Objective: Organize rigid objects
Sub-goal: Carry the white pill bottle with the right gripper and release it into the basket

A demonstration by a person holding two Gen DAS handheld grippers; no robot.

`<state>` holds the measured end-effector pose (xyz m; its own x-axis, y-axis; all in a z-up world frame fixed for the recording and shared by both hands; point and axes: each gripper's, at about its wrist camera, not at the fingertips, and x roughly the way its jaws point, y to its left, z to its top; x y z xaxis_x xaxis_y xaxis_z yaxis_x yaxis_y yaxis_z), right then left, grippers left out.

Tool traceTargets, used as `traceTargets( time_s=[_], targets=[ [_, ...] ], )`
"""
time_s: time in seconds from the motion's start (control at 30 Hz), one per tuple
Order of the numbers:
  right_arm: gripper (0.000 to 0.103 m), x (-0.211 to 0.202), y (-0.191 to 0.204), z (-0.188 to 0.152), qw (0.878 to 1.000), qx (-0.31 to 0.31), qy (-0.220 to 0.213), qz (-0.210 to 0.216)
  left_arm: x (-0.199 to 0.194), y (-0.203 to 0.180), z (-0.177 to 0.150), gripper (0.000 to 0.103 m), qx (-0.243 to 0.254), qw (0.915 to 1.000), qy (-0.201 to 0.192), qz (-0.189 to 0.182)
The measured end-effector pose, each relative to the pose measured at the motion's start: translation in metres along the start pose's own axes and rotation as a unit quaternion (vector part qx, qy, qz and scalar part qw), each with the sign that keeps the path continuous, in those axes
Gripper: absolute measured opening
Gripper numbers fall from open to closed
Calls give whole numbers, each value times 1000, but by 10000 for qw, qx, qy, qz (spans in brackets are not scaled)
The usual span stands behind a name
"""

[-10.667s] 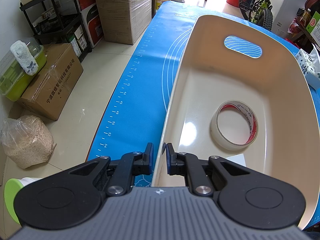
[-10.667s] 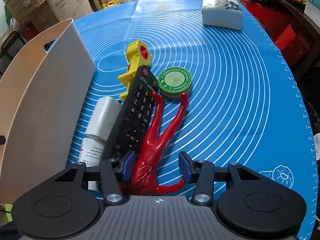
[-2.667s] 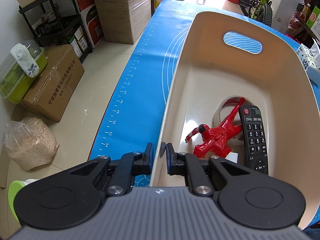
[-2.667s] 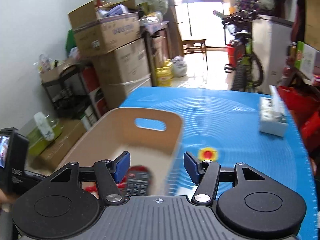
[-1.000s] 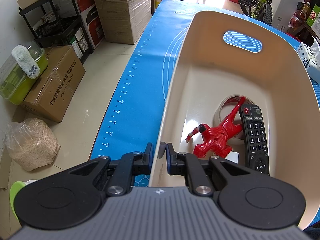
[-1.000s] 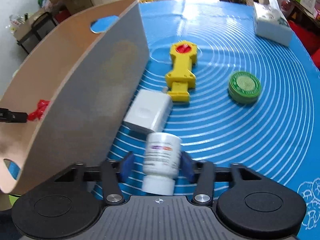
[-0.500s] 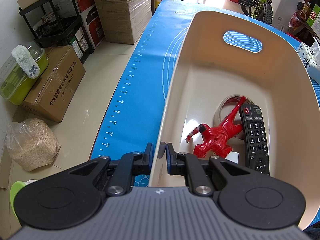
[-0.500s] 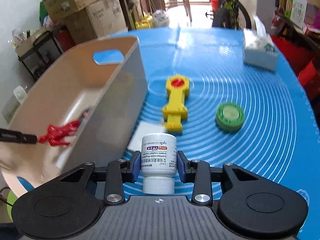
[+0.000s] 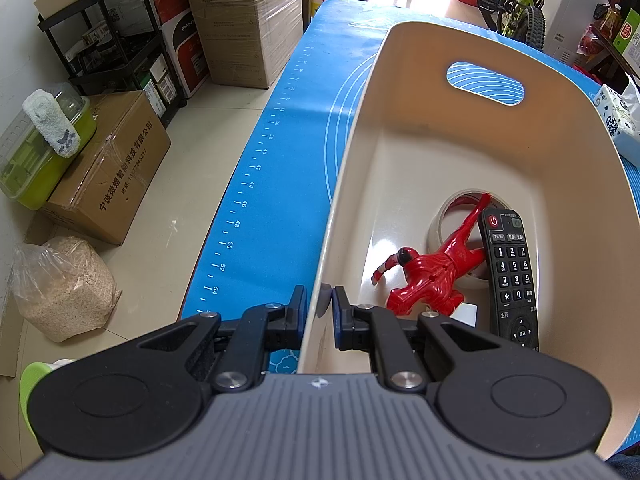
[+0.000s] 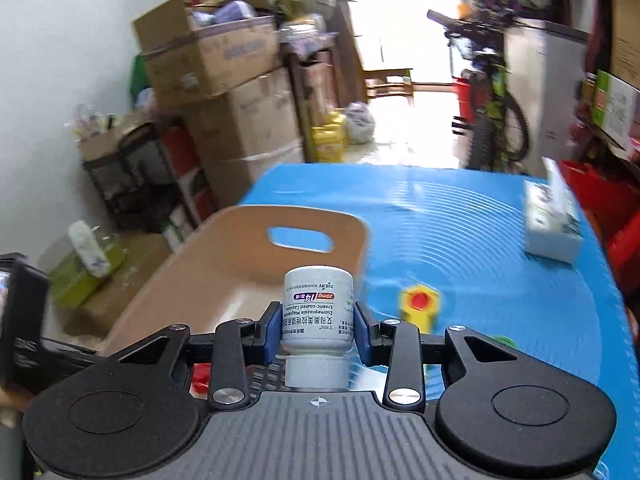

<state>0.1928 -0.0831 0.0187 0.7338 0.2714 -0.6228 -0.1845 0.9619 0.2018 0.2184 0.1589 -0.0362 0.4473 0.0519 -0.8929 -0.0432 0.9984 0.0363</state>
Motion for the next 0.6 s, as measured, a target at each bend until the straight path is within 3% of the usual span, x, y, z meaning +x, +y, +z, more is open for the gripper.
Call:
traceTargets(
  time_s=[0.23, 0.6],
  targets=[
    [44, 33, 47, 0, 9983, -349, 290, 372, 0, 0, 0, 15, 6, 10000, -2, 3],
    [44, 82, 81, -26, 9891, -750, 1236, 272, 1, -1, 0, 15, 25, 10000, -1, 21]
  ],
)
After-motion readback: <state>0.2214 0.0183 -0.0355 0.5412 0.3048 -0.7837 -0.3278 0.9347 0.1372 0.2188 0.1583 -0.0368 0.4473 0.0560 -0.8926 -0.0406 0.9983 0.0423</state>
